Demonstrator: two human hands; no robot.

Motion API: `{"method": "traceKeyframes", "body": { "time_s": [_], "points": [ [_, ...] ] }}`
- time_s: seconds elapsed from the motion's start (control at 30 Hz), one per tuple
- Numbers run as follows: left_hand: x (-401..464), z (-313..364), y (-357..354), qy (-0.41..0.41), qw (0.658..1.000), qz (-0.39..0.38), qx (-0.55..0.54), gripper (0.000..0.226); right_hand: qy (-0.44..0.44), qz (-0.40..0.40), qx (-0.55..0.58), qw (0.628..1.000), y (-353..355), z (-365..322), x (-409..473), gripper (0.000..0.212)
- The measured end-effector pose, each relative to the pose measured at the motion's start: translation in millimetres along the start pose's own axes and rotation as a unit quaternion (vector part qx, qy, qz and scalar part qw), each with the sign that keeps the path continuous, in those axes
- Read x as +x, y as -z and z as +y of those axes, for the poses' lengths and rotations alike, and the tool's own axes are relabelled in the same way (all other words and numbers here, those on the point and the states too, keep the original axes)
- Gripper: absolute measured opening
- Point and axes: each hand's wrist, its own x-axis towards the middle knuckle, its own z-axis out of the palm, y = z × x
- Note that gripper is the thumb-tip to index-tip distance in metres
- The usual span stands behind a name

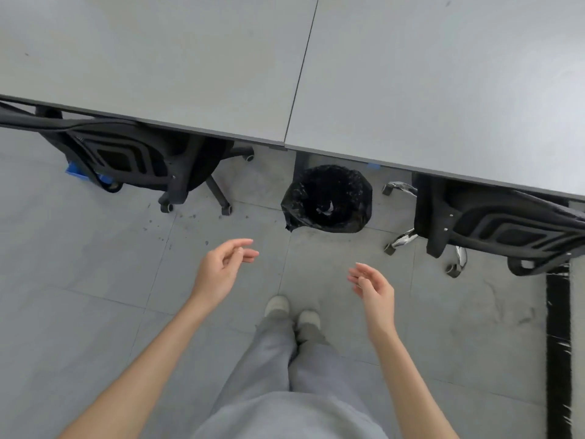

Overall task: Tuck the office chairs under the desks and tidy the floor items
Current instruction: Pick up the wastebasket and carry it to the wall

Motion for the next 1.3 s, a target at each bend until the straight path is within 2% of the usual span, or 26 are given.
{"method": "traceKeyframes", "body": {
  "time_s": [0.13, 0.27, 0.43, 0.53, 0.67, 0.77, 0.83, 0.9, 1.0, 1.17, 1.23, 1.3],
  "points": [
    [27.7, -26.5, -9.9, 0.010, 1.000, -0.017, 0.000, 0.034, 0.024, -0.004, -0.029, 0.999, -21.8, 7.4, 29.2, 0.034],
    [64.6, -53.4, -39.6, 0.013, 0.999, -0.050, 0.005, 0.027, 0.030, 0.031, -0.027, 0.999, -28.2, 30.7, 67.1, 0.035],
    [123.9, -113.1, -76.4, 0.027, 0.996, -0.084, 0.015, 0.024, -0.020, 0.064, -0.016, 0.998, -39.6, 93.5, 113.4, 0.031],
    [160.8, -158.7, -99.1, 0.039, 0.993, -0.104, 0.038, 0.022, -0.060, 0.080, 0.036, 0.994, -50.8, 142.1, 150.3, 0.026],
    [210.0, -212.7, -129.3, 0.056, 0.993, -0.091, 0.053, 0.024, -0.126, 0.084, 0.120, 0.981, -65.4, 196.8, 203.2, 0.018],
    [256.4, -242.9, -161.5, 0.068, 0.994, -0.065, 0.054, 0.021, -0.127, 0.072, 0.121, 0.982, -67.1, 222.5, 253.2, 0.017],
    [287.7, -258.5, -184.4, 0.047, 0.995, -0.056, 0.064, 0.020, -0.110, 0.081, 0.121, 0.983, -63.9, 236.3, 293.5, 0.016],
    [317.8, -273.6, -205.9, 0.007, 0.995, -0.049, 0.085, 0.025, -0.079, 0.104, 0.064, 0.989, -60.3, 246.3, 331.1, 0.017],
    [358.9, -295.2, -229.5, -0.032, 0.991, -0.023, 0.128, 0.038, -0.006, 0.144, -0.085, 0.986, -54.6, 245.9, 373.8, 0.032],
    [417.9, -326.3, -258.2, -0.051, 0.983, -0.021, 0.177, 0.068, 0.070, 0.145, -0.194, 0.968, -54.0, 244.5, 438.9, 0.041],
    [429.2, -332.5, -265.3, -0.013, 0.988, -0.045, 0.145, 0.063, 0.067, 0.140, -0.193, 0.969, -61.6, 249.8, 454.2, 0.037],
    [432.8, -334.3, -268.1, 0.015, 0.993, -0.061, 0.097, 0.033, 0.063, 0.155, -0.159, 0.973, -70.1, 255.9, 457.9, 0.033]
  ]
}}
